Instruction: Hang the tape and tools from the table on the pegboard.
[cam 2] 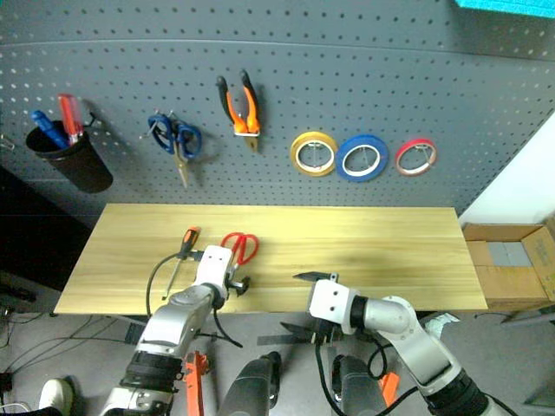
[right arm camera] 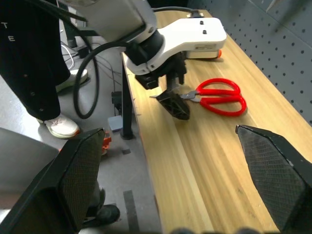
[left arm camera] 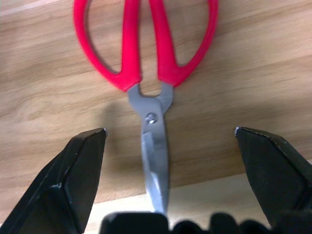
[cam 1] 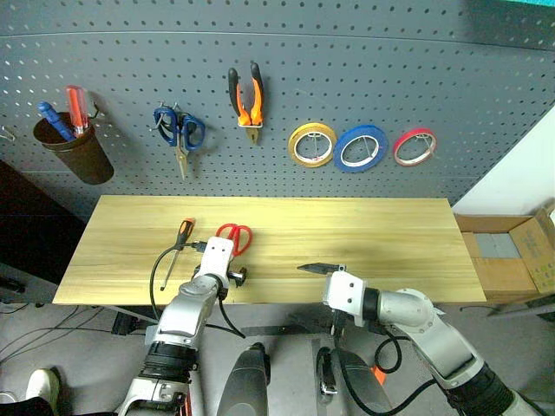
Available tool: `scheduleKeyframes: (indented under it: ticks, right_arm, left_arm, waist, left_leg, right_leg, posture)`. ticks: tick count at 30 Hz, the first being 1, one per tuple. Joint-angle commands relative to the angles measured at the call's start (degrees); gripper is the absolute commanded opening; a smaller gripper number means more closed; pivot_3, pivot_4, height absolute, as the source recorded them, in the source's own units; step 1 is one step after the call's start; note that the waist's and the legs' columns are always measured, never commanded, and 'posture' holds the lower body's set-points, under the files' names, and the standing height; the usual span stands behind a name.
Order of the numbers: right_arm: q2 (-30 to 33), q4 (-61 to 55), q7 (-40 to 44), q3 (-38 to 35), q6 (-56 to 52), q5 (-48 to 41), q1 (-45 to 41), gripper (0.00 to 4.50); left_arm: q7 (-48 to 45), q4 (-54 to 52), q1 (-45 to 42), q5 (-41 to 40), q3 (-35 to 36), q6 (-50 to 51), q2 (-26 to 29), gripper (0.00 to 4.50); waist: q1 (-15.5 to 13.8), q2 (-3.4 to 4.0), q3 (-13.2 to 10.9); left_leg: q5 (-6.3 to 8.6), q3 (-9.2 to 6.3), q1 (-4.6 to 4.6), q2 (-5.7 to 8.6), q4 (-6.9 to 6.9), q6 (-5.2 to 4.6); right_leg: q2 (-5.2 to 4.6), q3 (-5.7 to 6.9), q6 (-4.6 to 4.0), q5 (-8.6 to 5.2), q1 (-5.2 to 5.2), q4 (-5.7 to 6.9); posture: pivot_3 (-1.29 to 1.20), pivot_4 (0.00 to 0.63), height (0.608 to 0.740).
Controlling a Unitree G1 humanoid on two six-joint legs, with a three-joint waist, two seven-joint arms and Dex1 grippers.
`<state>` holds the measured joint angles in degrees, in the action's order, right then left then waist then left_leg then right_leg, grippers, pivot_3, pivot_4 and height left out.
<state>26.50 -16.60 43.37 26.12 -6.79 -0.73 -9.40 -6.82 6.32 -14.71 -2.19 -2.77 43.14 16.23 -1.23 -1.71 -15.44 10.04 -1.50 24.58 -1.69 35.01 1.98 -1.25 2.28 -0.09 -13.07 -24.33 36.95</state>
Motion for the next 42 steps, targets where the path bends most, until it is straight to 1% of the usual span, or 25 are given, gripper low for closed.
scheduleKeyframes:
  ticks: [1,3,5,6,11,12,13,14,24,29,30,32,34,36,39,40,42]
  right_arm:
    - [-1.55,-0.84,-0.22,-0.72,0.18,-0.15,-1.83,4.5]
    - [-2.06,-0.5,-0.49,-1.1,0.19,-0.08,-2.3,4.5]
    - [-2.32,-0.38,-0.75,-1.46,0.08,-0.07,-2.33,4.5]
    - [-2.22,-0.34,-0.82,-1.53,0.32,0.17,-2.32,4.5]
    - [-1.84,0.2,-0.89,-1.75,1.11,0.44,-2.23,4.5]
    - [-1.9,0.7,-1.06,-1.89,1.45,0.59,-2.41,4.5]
    - [-2.03,1.17,-1.19,-2.05,1.63,0.62,-2.62,4.5]
    - [-2.35,1.61,-1.43,-2.3,1.66,0.58,-2.93,4.5]
    - [-3.76,3.7,-1.15,-2.76,3.02,0.63,-4.66,4.5]
    - [-3.46,3.21,-0.82,-3.67,3.72,0.26,-5.3,4.5]
    - [-3.4,3.23,-1.2,-3.88,4.35,0.69,-5.39,4.5]
    - [-3.55,3.41,-2.61,-4.71,4.76,1.23,-5.07,4.5]
    - [-5.21,2.55,-3.29,-6.88,3.28,-2.68,-3.61,4.5]
    - [-7.1,0.78,-3.43,-9.18,2.42,-7.31,-1.61,4.5]
    - [-8.24,-0.38,-5.65,-11.15,6.33,-6.64,-0.11,4.5]
    - [-8.42,-0.5,-4.76,-11.55,6.76,-8.02,0.21,4.5]
    - [-9.03,-1.16,-4.03,-12.74,9.22,-10.4,1.13,4.5]
  left_arm:
    - [0.16,1.32,2.24,-0.08,1.36,1.2,-0.67,4.33]
    - [-0.99,1.44,2.41,-1.27,2.19,1.35,-1.23,3.91]
    - [-2.03,1.43,2.42,-2.01,2.45,1.35,-1.46,3.35]
    - [-2.31,1.37,2.38,-2.34,2.72,1.51,-1.61,2.88]
    - [-3.31,-0.1,3.0,-2.84,2.85,2.12,-1.76,1.22]
    - [-3.27,-0.4,3.23,-2.84,2.98,2.34,-1.77,0.79]
    - [-3.15,-0.58,3.38,-2.91,3.2,2.54,-1.82,0.49]
    - [-3.0,-0.76,3.56,-2.95,3.45,2.68,-1.81,0.32]
    - [-1.46,-3.87,4.82,-3.05,5.46,1.96,-1.85,0.32]
    - [-1.02,-13.36,8.01,-2.7,6.02,-3.47,-1.88,0.32]
    - [-0.15,-15.06,9.43,-2.61,6.51,-6.81,-2.85,0.32]
    - [0.12,-18.96,12.49,-2.33,5.66,-9.68,-3.79,0.32]
    - [2.18,-22.55,15.07,0.81,4.19,-12.82,-3.53,0.32]
    - [0.16,-26.86,18.07,0.85,3.38,-18.59,-2.83,0.32]
    - [0.6,-31.46,21.44,1.13,3.71,-24.14,-3.56,0.32]
    - [1.24,-32.37,22.22,1.61,3.76,-25.61,-3.92,0.32]
    - [2.64,-36.59,24.8,2.78,4.04,-29.66,-4.74,0.32]
  waist:
    - [0.01,0.0,0.0]
    - [0.0,0.01,0.0]
    - [0.0,0.01,0.0]
    - [-0.01,0.01,0.0]
    - [-0.01,0.01,0.0]
    - [-0.03,0.01,0.0]
    - [-0.03,0.01,0.0]
    - [-0.04,0.01,0.0]
    - [-0.06,0.01,0.0]
    - [-0.15,0.0,0.01]
    - [-0.23,0.0,0.01]
    - [-0.31,-0.02,0.04]
    - [-0.44,-0.05,0.09]
    - [-0.62,-0.14,0.18]
    - [-0.86,-0.16,0.28]
    - [-0.99,-0.16,0.34]
    - [-1.13,-0.24,0.99]
  left_leg:
    - [0.0,0.02,-0.03,0.0,0.0,0.0]
    - [0.0,0.02,-0.09,-0.01,-0.01,0.0]
    - [0.0,0.01,-0.1,-0.01,-0.02,0.0]
    - [0.0,0.01,-0.1,-0.01,-0.02,0.0]
    - [0.0,0.03,-0.1,-0.01,-0.02,0.0]
    - [0.0,0.03,-0.1,-0.01,-0.02,0.0]
    - [0.0,0.03,-0.1,-0.01,-0.02,0.0]
    - [0.0,0.03,-0.1,-0.01,-0.02,0.0]
    - [0.0,0.04,-0.11,-0.01,-0.05,0.01]
    - [0.01,0.03,-0.07,-0.01,-0.05,0.02]
    - [0.01,0.02,-0.03,-0.01,-0.05,0.02]
    - [0.02,0.01,0.0,-0.01,-0.05,0.04]
    - [0.03,0.03,0.0,0.01,-0.05,0.05]
    - [0.03,0.01,0.02,0.01,-0.05,0.06]
    - [0.05,0.01,0.03,-0.01,-0.05,0.08]
    - [0.05,0.03,0.02,-0.01,-0.03,0.08]
    - [0.04,0.08,0.03,-0.01,-0.01,0.08]
  right_leg:
    - [-0.01,-0.02,0.0,0.0,0.01,0.01]
    - [-0.01,-0.02,-0.01,0.0,0.06,0.01]
    - [-0.01,-0.01,-0.01,-0.01,0.06,0.01]
    - [-0.01,-0.01,-0.01,-0.01,0.06,0.01]
    - [-0.01,-0.02,-0.01,0.0,0.06,0.01]
    - [-0.01,-0.03,-0.01,0.0,0.06,0.01]
    - [-0.01,-0.03,-0.01,0.0,0.06,0.01]
    - [-0.02,-0.03,-0.01,0.0,0.07,0.0]
    - [-0.02,-0.03,-0.01,0.0,0.06,-0.01]
    - [-0.01,-0.03,0.0,0.0,0.04,-0.03]
    - [-0.02,-0.02,0.0,0.0,0.03,-0.04]
    - [-0.02,-0.02,0.0,0.0,0.02,-0.06]
    - [-0.05,-0.03,0.0,0.0,0.02,-0.07]
    - [-0.05,-0.01,0.0,0.0,0.01,-0.07]
    - [-0.04,0.0,0.0,0.0,0.0,-0.07]
    - [-0.04,-0.02,-0.01,0.0,0.0,-0.07]
    - [-0.05,-0.03,-0.01,0.0,0.0,-0.1]
  posture:
    - [0.03,0.282,0.74]
    - [0.03,0.283,0.74]
    - [0.04,0.284,0.74]
    - [0.04,0.284,0.74]
    - [0.05,0.282,0.74]
    - [0.05,0.282,0.74]
    - [0.05,0.283,0.74]
    - [0.05,0.284,0.74]
    - [0.08,0.257,0.74]
    - [0.08,0.233,0.74]
    - [0.08,0.229,0.74]
    - [0.1,0.21,0.74]
    - [0.12,0.198,0.74]
    - [0.13,0.181,0.74]
    - [0.13,0.176,0.74]
    - [0.14,0.152,0.74]
    - [0.15,0.14,0.74]
